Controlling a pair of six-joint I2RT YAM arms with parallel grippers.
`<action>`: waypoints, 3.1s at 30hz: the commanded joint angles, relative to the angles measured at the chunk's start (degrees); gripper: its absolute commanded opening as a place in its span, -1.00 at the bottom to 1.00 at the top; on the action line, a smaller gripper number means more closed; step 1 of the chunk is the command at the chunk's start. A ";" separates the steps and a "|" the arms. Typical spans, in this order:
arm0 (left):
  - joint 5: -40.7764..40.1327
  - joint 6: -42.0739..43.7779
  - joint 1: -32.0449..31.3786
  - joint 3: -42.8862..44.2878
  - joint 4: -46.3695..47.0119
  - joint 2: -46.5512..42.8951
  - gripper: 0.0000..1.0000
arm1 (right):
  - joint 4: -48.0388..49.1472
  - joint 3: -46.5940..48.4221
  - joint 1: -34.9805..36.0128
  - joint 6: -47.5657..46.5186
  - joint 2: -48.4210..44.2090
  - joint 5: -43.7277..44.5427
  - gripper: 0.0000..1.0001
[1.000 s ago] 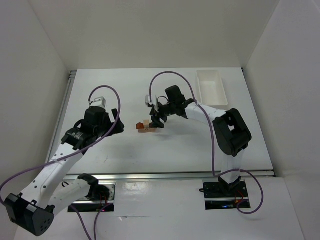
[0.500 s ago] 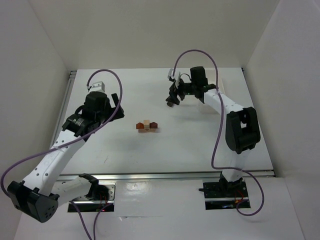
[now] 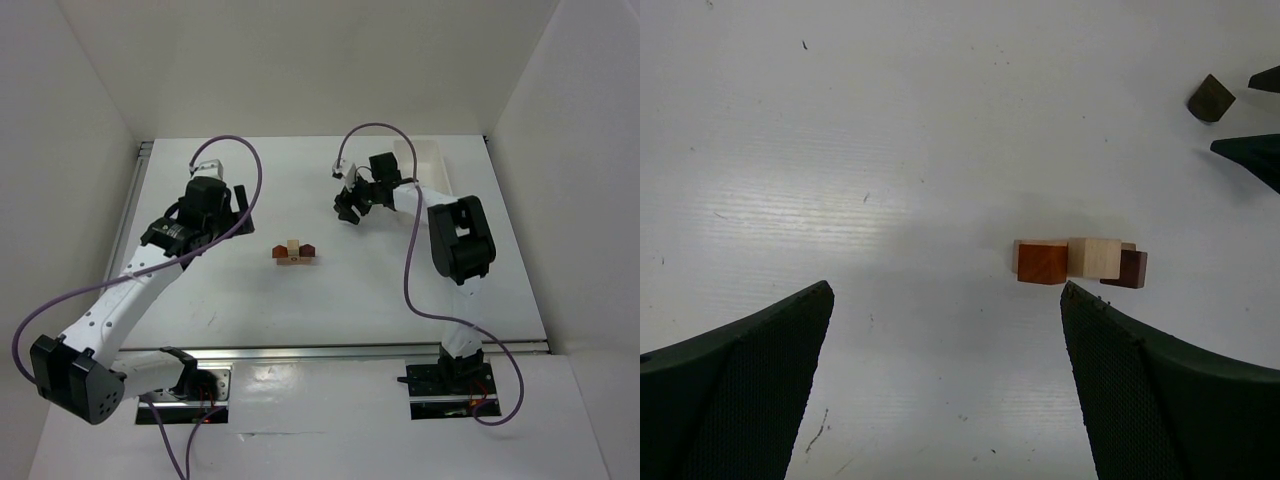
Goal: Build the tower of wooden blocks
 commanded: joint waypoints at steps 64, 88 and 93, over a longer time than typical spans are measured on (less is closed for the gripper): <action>2.84 1.49 -0.26 -6.03 4.24 -2.14 1.00 | -47.33 11.42 12.47 -24.23 -3.86 46.76 0.02; 7.67 1.94 -1.31 -8.31 6.96 -0.73 1.00 | -31.52 -21.60 -1.59 -44.17 -37.43 11.57 0.66; 5.57 1.40 -1.84 -7.78 6.08 0.59 1.00 | -40.89 -22.75 -4.14 -49.01 -39.36 8.49 0.66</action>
